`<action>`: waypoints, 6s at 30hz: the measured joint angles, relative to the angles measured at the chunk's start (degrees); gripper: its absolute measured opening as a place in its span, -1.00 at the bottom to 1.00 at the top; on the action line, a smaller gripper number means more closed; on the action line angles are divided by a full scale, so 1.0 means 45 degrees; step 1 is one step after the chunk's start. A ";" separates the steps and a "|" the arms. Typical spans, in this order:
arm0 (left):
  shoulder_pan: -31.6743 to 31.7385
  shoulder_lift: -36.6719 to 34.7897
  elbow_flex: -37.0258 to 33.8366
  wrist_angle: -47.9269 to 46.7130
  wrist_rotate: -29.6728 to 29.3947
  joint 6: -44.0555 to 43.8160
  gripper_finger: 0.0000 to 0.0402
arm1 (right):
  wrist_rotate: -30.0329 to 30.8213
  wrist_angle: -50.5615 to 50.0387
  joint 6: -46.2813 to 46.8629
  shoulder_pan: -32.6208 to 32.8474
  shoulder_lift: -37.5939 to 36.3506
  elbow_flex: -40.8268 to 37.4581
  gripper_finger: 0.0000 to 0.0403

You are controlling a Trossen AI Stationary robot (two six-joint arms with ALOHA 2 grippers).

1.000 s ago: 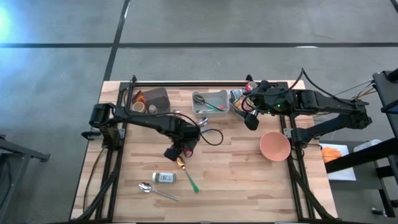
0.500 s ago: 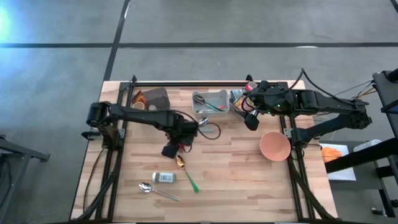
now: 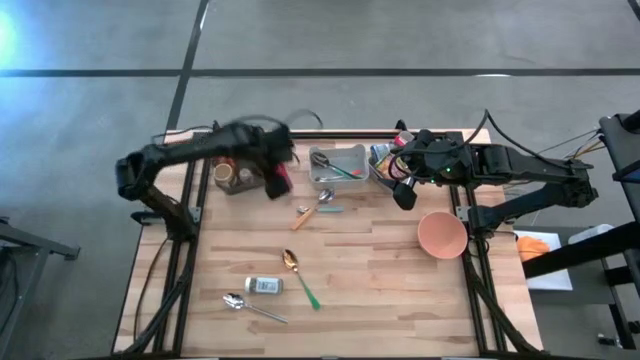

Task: Pick & Place Food Item
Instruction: Put the red seasoning can into the black bin, then put the white spoon into the left gray bin

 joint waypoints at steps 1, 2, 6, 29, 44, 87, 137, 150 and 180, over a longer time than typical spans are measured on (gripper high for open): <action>0.0551 -0.0114 0.0000 -0.0149 0.0000 -0.0537 0.03 | -0.0006 0.0005 0.0000 -0.0002 0.0000 -0.0003 0.98; 0.1168 -0.0163 0.0000 -0.0341 -0.0038 -0.1128 0.03 | -0.0021 0.0000 0.0000 0.0000 0.0000 -0.0003 0.98; 0.3493 -0.0181 -0.0005 -0.1419 -0.0575 -0.3523 0.03 | -0.0288 0.0005 -0.0005 0.0000 0.0000 -0.0003 0.98; 0.5864 -0.0181 -0.0087 -0.1482 -0.1579 -0.6626 0.03 | -0.0346 0.0042 0.0089 0.0000 0.0005 -0.0313 0.98; 0.6039 -0.0198 -0.0898 -0.0777 -0.1796 -0.9627 0.03 | -0.0642 0.0270 0.0568 0.0000 0.0010 -0.0814 0.98; 0.6539 -0.0161 -0.3646 0.0767 -0.0944 -0.9999 0.03 | -0.0918 0.1156 -0.0005 0.0005 -0.0005 -0.0935 0.98; 0.6481 0.0427 -0.3886 0.1140 -0.0500 -0.9277 0.59 | -0.0915 0.1137 -0.0005 0.0000 -0.0005 -0.0979 0.98; 0.6515 0.0385 -0.3404 0.1026 -0.0219 -0.8649 0.85 | -0.0941 0.1137 -0.0005 -0.0001 -0.0005 -0.0999 0.98; 0.2381 0.0057 0.0978 -0.2063 0.3529 -0.0982 0.85 | -0.0968 0.1132 -0.0005 0.0000 0.0000 -0.0999 0.98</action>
